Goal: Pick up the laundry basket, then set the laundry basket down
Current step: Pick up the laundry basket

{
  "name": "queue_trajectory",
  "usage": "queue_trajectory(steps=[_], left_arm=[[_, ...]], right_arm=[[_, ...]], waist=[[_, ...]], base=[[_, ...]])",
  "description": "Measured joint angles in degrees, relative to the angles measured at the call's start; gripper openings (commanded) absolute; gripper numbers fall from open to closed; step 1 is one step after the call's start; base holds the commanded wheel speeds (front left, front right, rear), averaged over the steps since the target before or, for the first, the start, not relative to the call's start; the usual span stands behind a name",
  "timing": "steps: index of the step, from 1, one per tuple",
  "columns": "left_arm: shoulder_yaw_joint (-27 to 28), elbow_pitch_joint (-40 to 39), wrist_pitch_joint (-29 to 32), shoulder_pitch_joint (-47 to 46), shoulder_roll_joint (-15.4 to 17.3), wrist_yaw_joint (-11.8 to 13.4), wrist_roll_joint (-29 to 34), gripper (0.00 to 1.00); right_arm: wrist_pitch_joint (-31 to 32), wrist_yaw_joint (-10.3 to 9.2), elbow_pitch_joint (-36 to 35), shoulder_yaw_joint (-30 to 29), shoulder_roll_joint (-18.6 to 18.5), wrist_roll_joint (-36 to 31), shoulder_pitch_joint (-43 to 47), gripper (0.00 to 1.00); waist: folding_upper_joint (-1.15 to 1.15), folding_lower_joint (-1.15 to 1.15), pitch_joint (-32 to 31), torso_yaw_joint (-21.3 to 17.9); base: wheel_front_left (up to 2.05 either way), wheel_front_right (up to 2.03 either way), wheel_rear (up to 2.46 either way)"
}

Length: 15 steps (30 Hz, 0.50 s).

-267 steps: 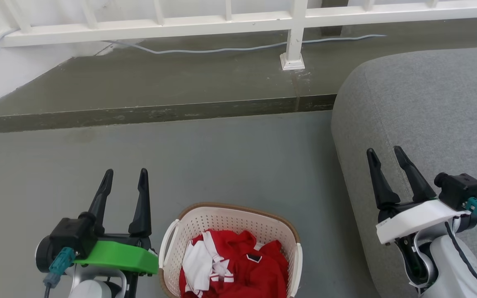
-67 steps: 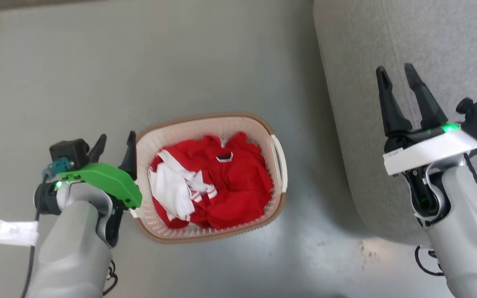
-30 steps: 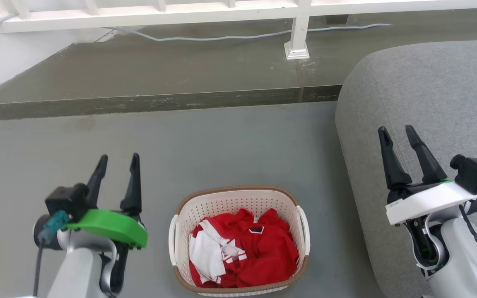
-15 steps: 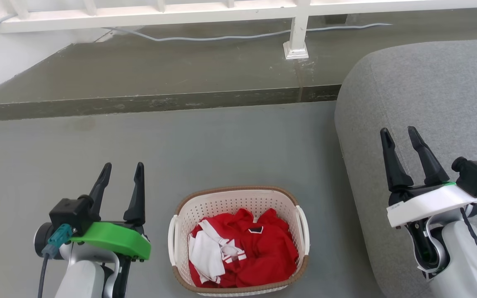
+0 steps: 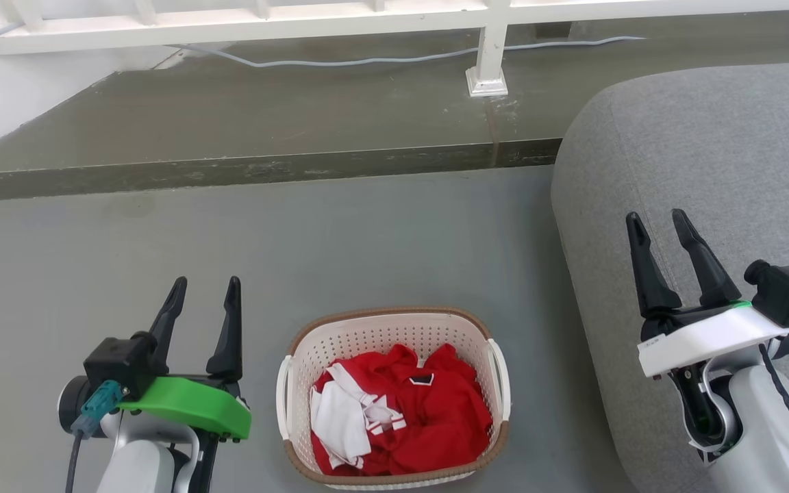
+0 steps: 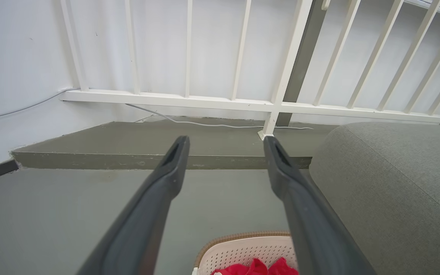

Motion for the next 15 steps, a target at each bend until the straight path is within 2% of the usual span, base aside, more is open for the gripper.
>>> queue_trajectory(steps=[15], left_arm=[[-1.0, -0.1, 0.0, 0.9, 0.0, 0.0, 0.1, 1.00]], right_arm=[[0.0, 0.00, 0.6, 0.3, -0.5, 0.1, 0.8, 1.00]], waist=[[0.00, 0.00, 2.9, -0.6]], base=[[0.00, 0.00, 0.00]])
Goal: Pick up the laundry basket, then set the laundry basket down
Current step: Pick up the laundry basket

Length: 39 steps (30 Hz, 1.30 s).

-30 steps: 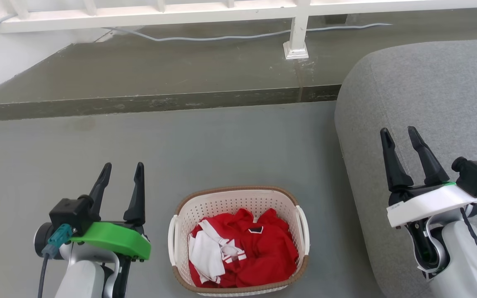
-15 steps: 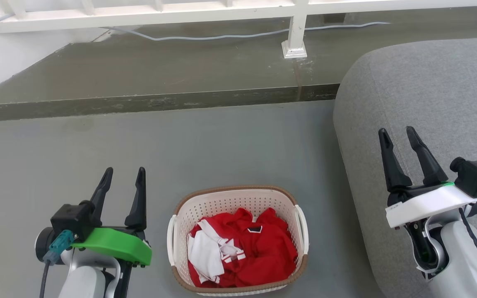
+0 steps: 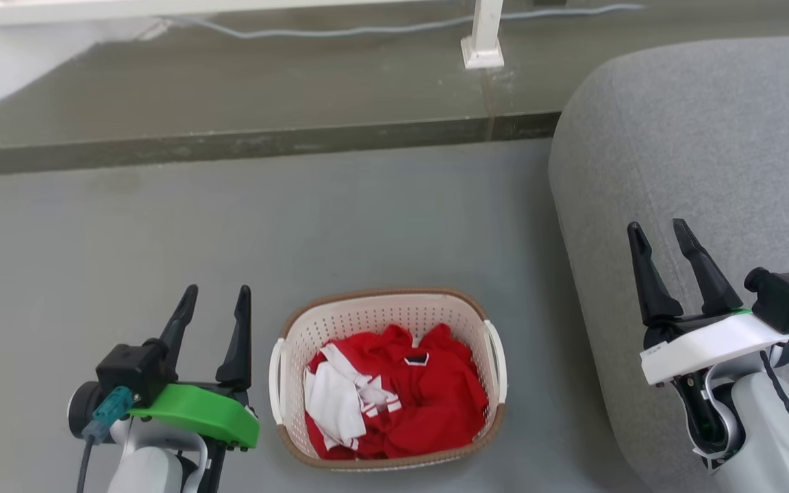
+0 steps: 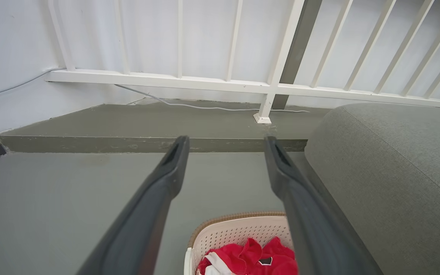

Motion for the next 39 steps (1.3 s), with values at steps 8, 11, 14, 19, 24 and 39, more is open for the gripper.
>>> queue_trajectory(steps=[8, 11, 14, 19, 24, 39], left_arm=[[-1.2, 1.5, 0.0, -1.3, 0.0, 0.0, 1.7, 1.00], [-1.9, 2.0, 0.0, -2.8, 0.0, 0.0, 1.7, 1.00], [-2.7, 2.6, 0.0, -4.8, -0.1, 0.0, 1.6, 1.00], [-4.0, 4.1, 0.0, -7.7, -0.1, 0.0, 1.5, 1.00], [-5.2, 6.7, 0.0, -11.0, -0.2, 0.0, 0.9, 1.00], [-6.8, 18.6, 0.0, -22.0, -0.5, 1.2, -2.2, 1.00]], right_arm=[[0.0, 0.00, 0.5, 0.1, -0.8, 0.9, -1.0, 1.00], [0.0, 0.00, 0.8, 0.2, -0.8, 2.3, -2.4, 1.00], [0.0, 0.00, 1.4, 1.0, -1.2, 2.6, -3.7, 1.00], [0.0, 0.00, 2.9, 2.3, -2.2, 3.1, -5.9, 1.00], [0.0, 0.00, 5.4, 3.6, -3.0, 3.7, -7.8, 1.00], [0.1, 0.01, 15.7, 11.4, -3.3, 7.7, -16.9, 1.00]], waist=[[0.00, 0.00, 4.2, -0.2], [0.00, 0.00, 6.2, -0.2], [0.00, 0.00, 8.3, -0.2], [0.00, 0.00, 11.8, 0.2], [0.00, 0.00, 15.5, 0.9], [0.00, 0.01, 27.6, 3.0]], base=[[0.00, 0.00, 0.00], [0.00, 0.00, 0.00], [0.00, 0.00, 0.00], [0.00, 0.00, 0.00], [0.00, 0.00, 0.00], [0.00, 0.00, 0.00]])
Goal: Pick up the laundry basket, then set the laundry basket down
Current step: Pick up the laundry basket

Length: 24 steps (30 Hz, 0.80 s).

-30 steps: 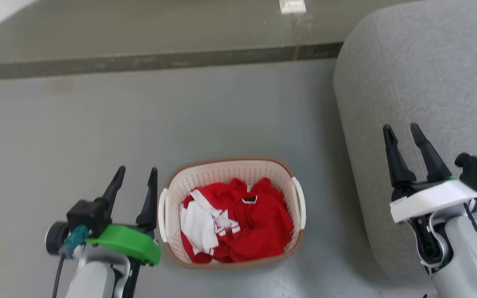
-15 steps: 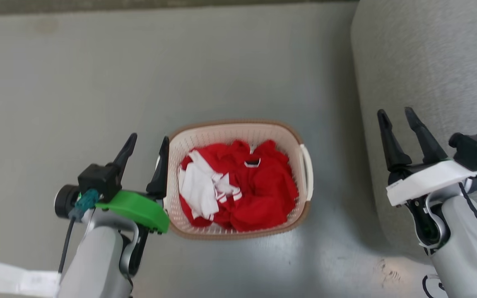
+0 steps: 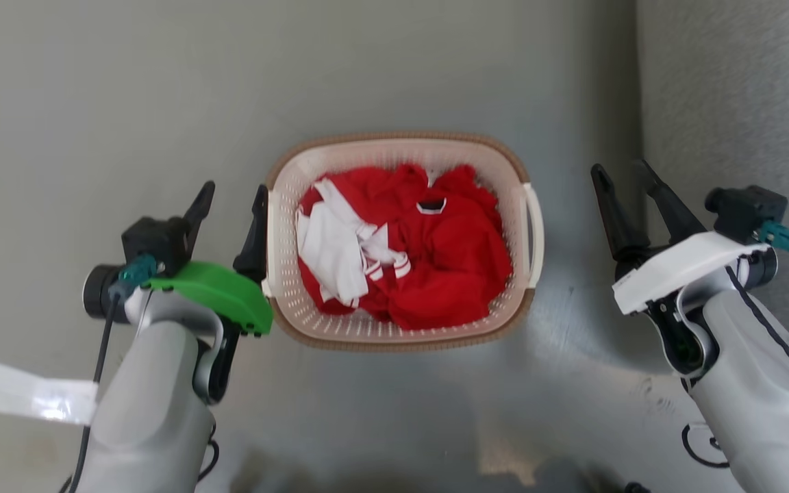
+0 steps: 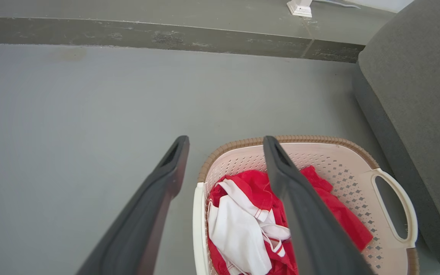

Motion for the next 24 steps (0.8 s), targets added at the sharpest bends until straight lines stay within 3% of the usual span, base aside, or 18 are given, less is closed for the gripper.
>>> queue_trajectory(steps=[24], left_arm=[[-2.9, 17.1, 4.2, -16.1, -0.7, 0.6, -10.1, 1.00]], right_arm=[[3.9, 0.00, 12.7, 11.8, 0.0, 3.4, -14.9, 1.00]], waist=[[0.00, 0.01, 16.9, -0.3]], base=[[0.00, 0.00, 0.00]])
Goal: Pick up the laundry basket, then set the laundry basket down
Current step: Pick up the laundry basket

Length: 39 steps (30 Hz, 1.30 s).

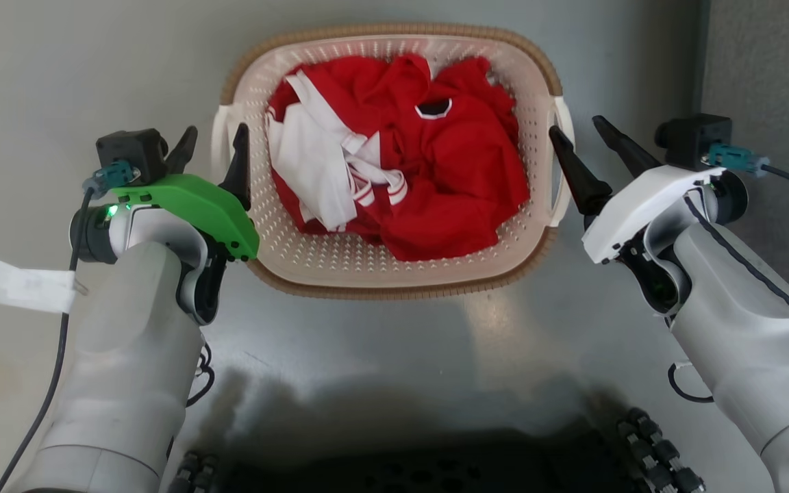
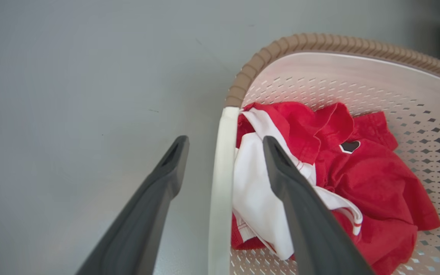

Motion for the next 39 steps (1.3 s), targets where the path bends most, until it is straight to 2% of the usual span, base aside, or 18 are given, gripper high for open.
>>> queue_trajectory(steps=[9, 20, 21, 22, 24, 25, 39], left_arm=[[-2.8, 4.9, 1.5, -2.0, 0.0, -0.1, -2.6, 1.00], [-5.3, 7.5, 1.7, -4.6, -0.1, -0.6, -4.4, 0.99], [-5.8, 8.2, 2.0, -4.8, -0.1, -0.8, -4.9, 0.91], [-6.0, 8.4, 2.0, -4.9, -0.1, -0.8, -5.4, 0.79], [-6.4, 8.6, 2.0, -5.1, -0.1, -0.8, -6.7, 0.28], [-6.7, 8.7, 2.2, -5.2, -0.1, -0.9, -7.0, 0.00], [-9.9, 11.4, 2.1, -6.0, -0.9, -1.5, -10.3, 0.00]], right_arm=[[0.4, 0.00, 2.9, 4.3, -0.2, 2.3, -3.0, 1.00], [0.7, 0.00, 4.5, 8.0, -0.2, 4.7, -6.5, 0.98], [0.6, 0.00, 4.9, 8.4, -0.2, 5.6, -6.9, 0.56], [0.6, 0.00, 5.0, 8.6, -0.2, 6.0, -7.0, 0.33], [0.6, 0.00, 5.4, 9.0, -0.2, 6.5, -7.2, 0.00], [0.4, 0.01, 5.6, 9.2, -0.2, 6.7, -7.3, 0.00], [-1.2, -0.14, 8.2, 12.4, 0.2, 10.6, -8.4, 0.00]], waist=[[0.00, 0.00, 3.9, -0.4], [0.00, 0.00, 5.3, 0.2], [0.00, 0.00, 5.4, 0.2], [0.00, 0.00, 5.5, 0.2], [0.00, 0.00, 5.5, 0.2], [0.00, 0.00, 5.5, 0.2], [0.00, -0.01, 4.1, 0.2]], base=[[0.00, 0.00, 0.00], [0.00, 0.00, 0.00], [0.00, 0.00, 0.00], [0.00, 0.00, 0.00], [0.00, 0.00, 0.00], [0.00, 0.00, 0.00], [0.00, 0.00, 0.00]])
